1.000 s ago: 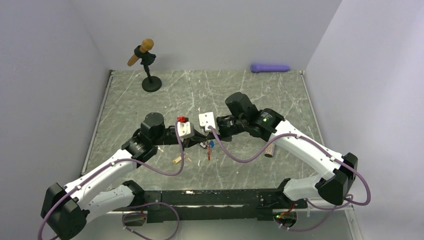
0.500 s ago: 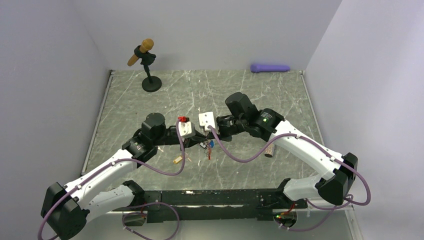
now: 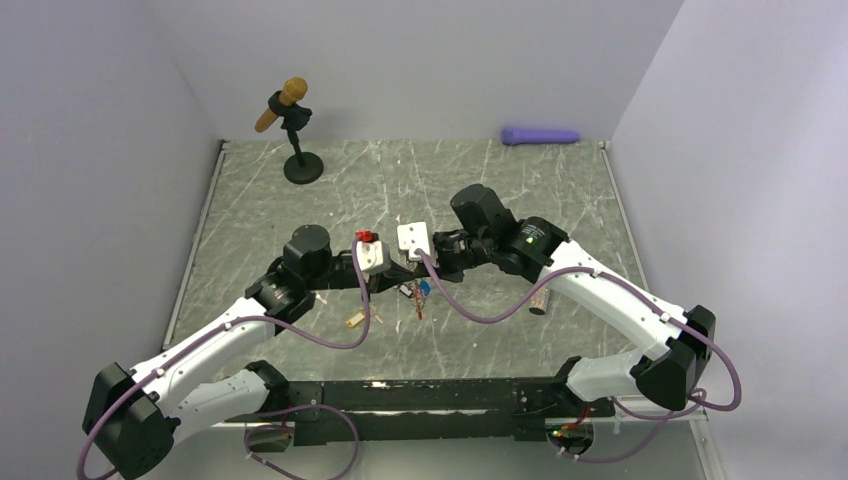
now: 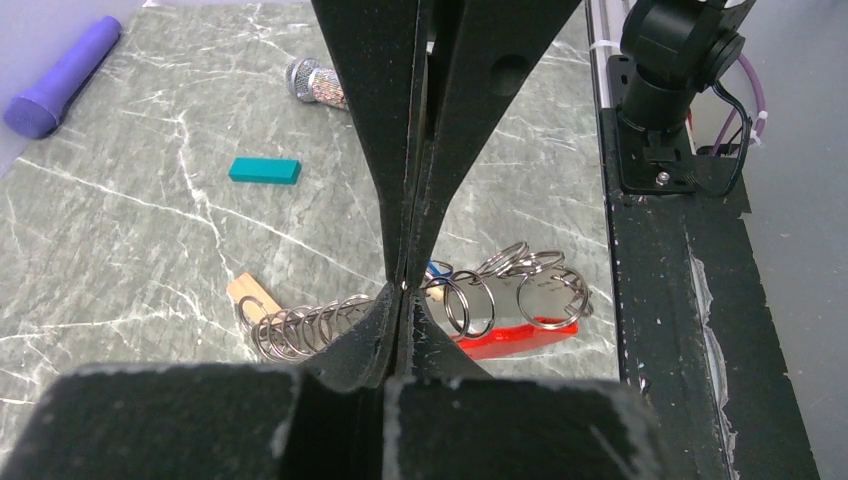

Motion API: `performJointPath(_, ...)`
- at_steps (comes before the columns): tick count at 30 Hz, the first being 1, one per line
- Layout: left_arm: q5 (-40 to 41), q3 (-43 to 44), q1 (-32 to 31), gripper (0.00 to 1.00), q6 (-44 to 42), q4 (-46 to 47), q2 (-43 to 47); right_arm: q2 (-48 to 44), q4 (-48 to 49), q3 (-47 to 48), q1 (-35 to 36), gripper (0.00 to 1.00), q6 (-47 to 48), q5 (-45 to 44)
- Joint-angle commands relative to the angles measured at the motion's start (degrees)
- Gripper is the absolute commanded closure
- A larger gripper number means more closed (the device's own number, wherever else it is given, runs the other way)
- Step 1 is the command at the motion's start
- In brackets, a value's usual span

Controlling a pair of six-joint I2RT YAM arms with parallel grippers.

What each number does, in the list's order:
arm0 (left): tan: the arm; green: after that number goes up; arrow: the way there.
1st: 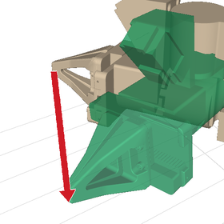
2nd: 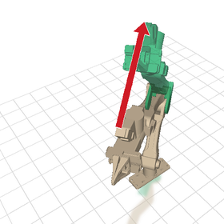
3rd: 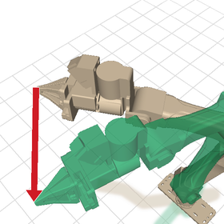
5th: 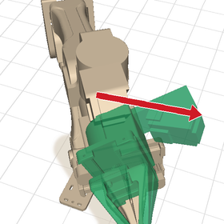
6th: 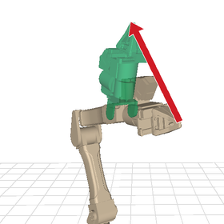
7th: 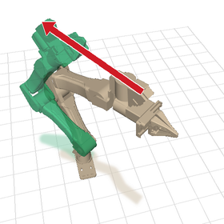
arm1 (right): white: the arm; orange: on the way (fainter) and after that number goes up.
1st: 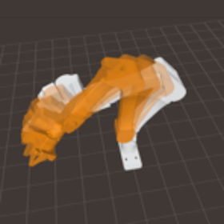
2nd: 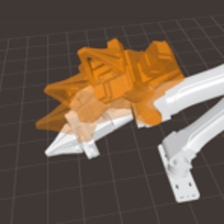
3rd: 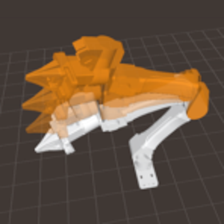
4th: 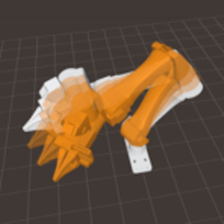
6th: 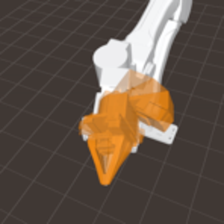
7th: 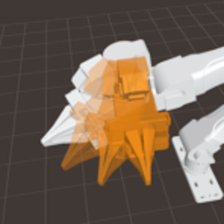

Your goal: Put the keys on the keyring

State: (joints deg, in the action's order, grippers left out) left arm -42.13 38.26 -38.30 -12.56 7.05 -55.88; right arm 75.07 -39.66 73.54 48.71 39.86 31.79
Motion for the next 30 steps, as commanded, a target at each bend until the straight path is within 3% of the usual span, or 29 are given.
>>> performJointPath(1, -0.27, -0.12, -0.77, 1.0, 0.08, 2.08, 1.39, -0.55, 4.11, 1.1, 0.28, 1.0, -1.11, 0.55)
performJointPath(6, 3.4, -2.53, -0.9, 1.0, 0.69, 4.35, 4.55, -1.13, 5.82, 0.38, 0.24, 0.98, -2.96, 0.49)
performJointPath(12, 4.42, -6.07, -0.92, 1.0, 3.95, 10.1, 6.76, -2.55, 8.54, -0.56, -0.33, 0.7, -5.8, 1.85)
performJointPath(16, 5.87, -8.75, -0.85, 1.0, 7.91, 15.9, 7.75, -3.97, 11.03, -1.04, -1.98, 0.61, -8.22, 5.74)
performJointPath(23, 12.95, -17.8, -0.78, 1.0, 22.4, 36.44, 9.84, -7.26, 17.89, -5.33, -6.75, 0.63, -10.67, 14.36)
performJointPath(30, 23.2, -26.58, -0.78, 1.0, 33.37, 64.98, 7.18, -9.26, 22.43, -8.95, -8.09, 0.67, -9.25, 18.25)
